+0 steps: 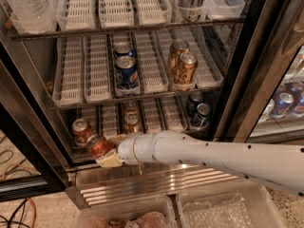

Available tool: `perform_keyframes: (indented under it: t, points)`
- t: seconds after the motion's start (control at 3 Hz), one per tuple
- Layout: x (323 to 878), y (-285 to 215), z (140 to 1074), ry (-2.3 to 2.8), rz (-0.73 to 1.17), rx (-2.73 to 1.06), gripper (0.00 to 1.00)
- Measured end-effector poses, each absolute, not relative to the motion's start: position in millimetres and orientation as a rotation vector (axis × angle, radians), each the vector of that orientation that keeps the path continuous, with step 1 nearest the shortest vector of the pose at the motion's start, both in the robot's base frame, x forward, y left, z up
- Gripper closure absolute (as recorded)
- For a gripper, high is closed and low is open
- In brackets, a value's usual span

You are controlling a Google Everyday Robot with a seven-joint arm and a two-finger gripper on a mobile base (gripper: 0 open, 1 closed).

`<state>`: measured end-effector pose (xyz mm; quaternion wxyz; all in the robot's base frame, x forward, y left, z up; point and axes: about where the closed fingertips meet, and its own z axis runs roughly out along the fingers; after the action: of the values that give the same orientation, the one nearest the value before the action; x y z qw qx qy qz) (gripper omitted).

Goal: Pick coke can from bottom shelf of fridge

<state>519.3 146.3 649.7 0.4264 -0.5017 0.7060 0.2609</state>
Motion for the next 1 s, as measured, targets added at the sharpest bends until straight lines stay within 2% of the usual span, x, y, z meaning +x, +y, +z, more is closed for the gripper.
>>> perform_keyframes:
  t: [0.67, 1.0]
  points:
    - [511, 146, 649, 1.750, 0.697, -1.259, 1.00]
    - [484, 142, 649, 1.729, 0.761, -1.265, 1.00]
